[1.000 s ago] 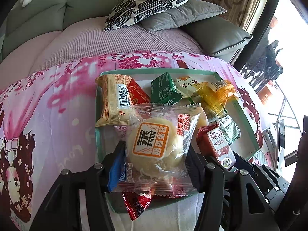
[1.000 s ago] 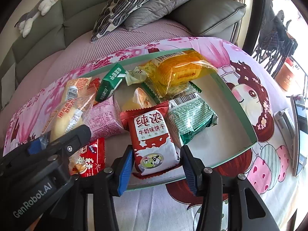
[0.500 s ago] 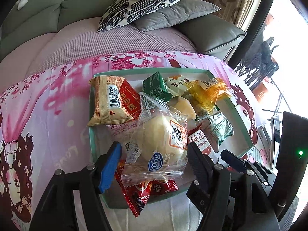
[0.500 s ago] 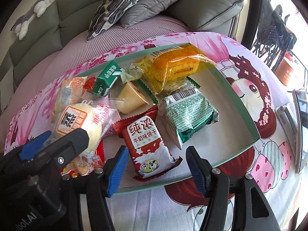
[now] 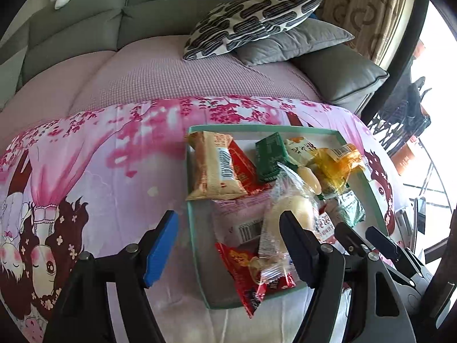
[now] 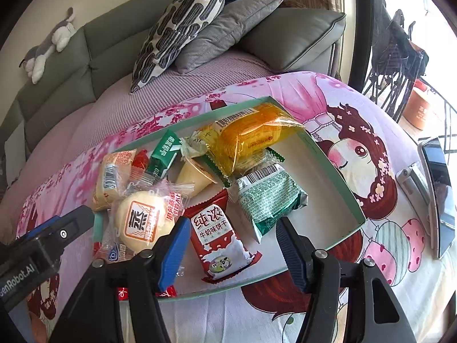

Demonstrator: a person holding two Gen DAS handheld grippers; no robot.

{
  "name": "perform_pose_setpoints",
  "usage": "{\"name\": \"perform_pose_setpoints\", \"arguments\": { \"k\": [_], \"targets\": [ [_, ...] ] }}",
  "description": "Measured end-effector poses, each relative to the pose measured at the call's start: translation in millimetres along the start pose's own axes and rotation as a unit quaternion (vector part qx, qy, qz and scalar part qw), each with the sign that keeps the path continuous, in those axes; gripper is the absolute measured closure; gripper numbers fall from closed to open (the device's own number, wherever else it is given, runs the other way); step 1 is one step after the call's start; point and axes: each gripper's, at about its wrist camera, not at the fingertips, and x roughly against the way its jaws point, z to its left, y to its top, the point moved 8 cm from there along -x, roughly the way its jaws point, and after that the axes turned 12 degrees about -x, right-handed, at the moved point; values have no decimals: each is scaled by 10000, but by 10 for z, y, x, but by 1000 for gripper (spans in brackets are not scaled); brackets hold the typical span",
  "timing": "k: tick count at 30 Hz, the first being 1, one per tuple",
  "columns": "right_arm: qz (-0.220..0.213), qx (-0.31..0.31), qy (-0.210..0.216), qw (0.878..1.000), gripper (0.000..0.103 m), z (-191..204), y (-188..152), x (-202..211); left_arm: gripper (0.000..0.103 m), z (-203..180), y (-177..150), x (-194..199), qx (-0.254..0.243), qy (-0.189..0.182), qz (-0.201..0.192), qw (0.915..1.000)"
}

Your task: Organize snacks

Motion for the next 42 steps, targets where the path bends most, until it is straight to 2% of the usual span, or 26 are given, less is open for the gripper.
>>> {"name": "perform_pose_setpoints", "arguments": {
  "k": [2,5,7,10,14,21,25,35,42],
  "targets": [
    [-60,9,75,10000,37,33,13,27,28,103,-21,-6,114,84,43,9999],
    [-113,36,237,9996,36,110,15,52,17,241,-75,-41,265,282,117,9992],
    [-101,85,303,9995,31,158,0,39,15,298,-111,-53,318,389,135,9986],
    [-103,110,391,9991,28,210,-15,25,15,364,-140,-60,356,546,143,9978],
    [-173,118,502,9985,21,242,-3,42,6,429,-158,-43,443,682,67,9967],
    [-188,240,536,9981,11,293,-15,25,5,519,-200,-16,587,760,-7,9954],
    [-196,309,523,9980,0,317,-32,18,5,597,-272,-3,718,814,30,9941],
    [-296,466,528,9971,0,406,-60,53,5,737,-446,67,851,978,14,9916],
    [-282,681,519,9959,0,523,-116,56,5,870,-548,150,780,1495,124,9856]
  ]
}}
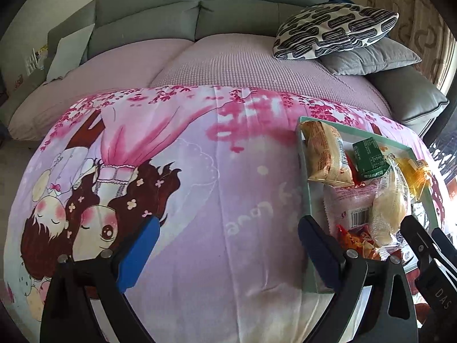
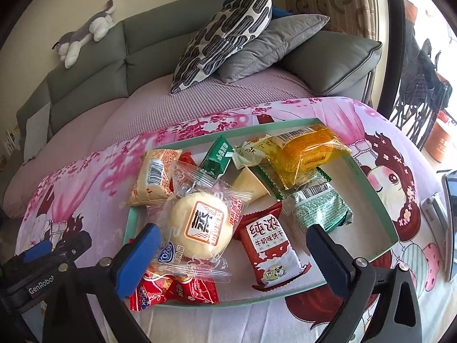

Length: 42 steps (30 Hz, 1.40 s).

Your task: Organize snacks

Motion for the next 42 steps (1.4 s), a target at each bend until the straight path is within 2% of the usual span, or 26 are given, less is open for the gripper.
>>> {"name": "perform_pose_setpoints", "arguments": {
  "k": [7,10,14,28,42],
  "targets": [
    [18,120,-21,9999,0,77,-62,27,5,165,-126,100,-5,473,33,9989],
    [1,216,-43,9998,0,110,-92,70,5,189,-172,149,-188,708,6,9973],
    [-19,266,49,9996,0,167,-111,146,5,227,-260,174,-81,570,64,9983],
    [6,526,-76,9986,0,208,-276,301,5,430,-527,222,154,596,195,9979],
    [159,667,-127,9976,0,197,-493,342,5,395,-654,224,115,488,289,9983]
  ]
}}
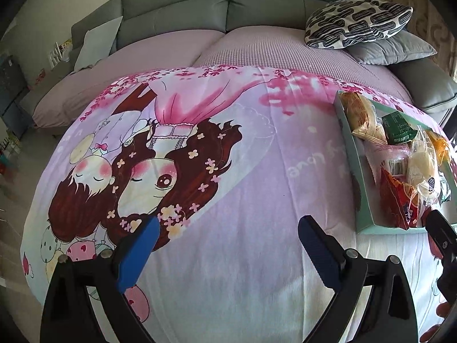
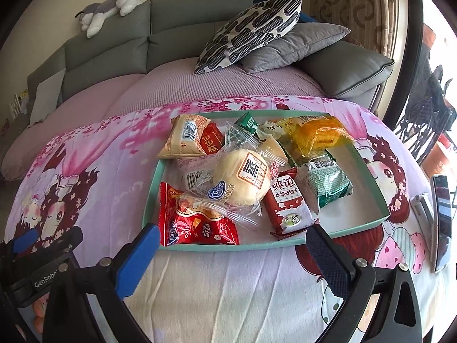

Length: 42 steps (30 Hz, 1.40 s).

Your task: Organize snacks

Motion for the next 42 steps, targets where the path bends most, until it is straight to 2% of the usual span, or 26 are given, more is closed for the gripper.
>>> {"name": "perform_pose_setpoints", "arguments": {
  "k": [23,42],
  "targets": [
    [227,-44,-148,9996,0,-124,-193,-19,5,-17,-146,11,-7,-109,68,9999],
    [262,-19,-166,9995,0,-123,-221,-26,5,12,-155,24,62,-98,42,9999]
  ]
}}
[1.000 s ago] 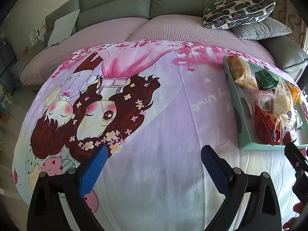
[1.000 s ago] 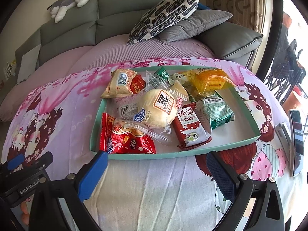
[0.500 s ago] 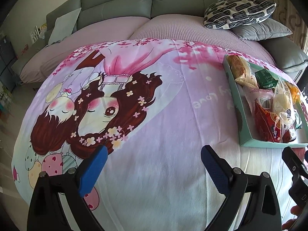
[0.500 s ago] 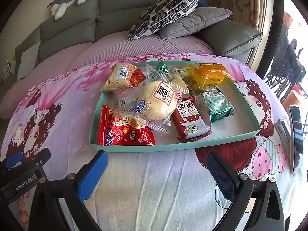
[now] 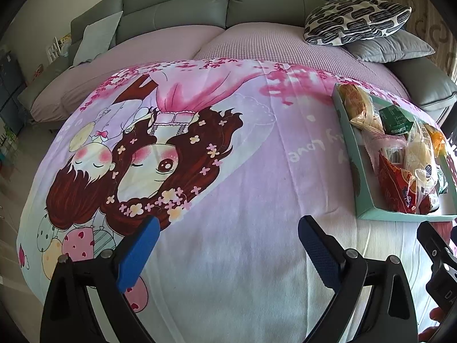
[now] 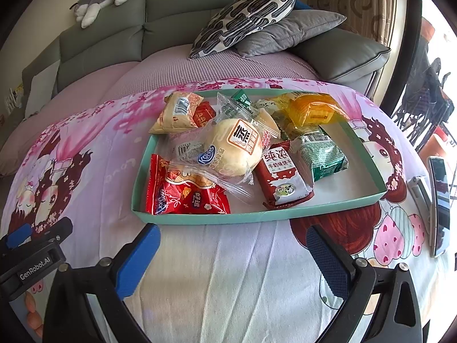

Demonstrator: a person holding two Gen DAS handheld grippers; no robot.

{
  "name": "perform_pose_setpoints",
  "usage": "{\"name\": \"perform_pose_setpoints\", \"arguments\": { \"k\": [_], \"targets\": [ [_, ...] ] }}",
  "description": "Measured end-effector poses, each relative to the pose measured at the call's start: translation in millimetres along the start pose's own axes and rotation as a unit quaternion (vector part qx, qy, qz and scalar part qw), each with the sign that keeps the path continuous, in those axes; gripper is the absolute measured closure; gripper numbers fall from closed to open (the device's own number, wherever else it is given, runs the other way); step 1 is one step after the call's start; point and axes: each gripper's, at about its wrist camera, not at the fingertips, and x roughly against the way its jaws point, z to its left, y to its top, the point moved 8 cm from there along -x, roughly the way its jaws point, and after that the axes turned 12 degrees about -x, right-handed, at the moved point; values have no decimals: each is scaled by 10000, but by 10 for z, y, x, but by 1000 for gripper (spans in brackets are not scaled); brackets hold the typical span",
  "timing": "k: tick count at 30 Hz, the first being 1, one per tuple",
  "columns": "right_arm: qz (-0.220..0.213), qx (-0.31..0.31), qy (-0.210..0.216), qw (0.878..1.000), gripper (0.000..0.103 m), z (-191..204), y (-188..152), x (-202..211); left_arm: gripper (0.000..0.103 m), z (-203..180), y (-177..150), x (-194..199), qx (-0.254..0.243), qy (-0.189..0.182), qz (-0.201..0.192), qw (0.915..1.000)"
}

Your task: Organize snacks

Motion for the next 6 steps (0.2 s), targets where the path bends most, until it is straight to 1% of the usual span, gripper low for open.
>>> {"name": "perform_pose_setpoints", "arguments": {
  "k": [4,6],
  "targets": [
    [5,-5,-8,10000,0,-22,1,-7,5,17,11,21,28,41,-63,10000],
    [2,-7,-10,10000,0,-23,1,-7,5,22,15,21,56,-12,-74,10000]
  ]
}}
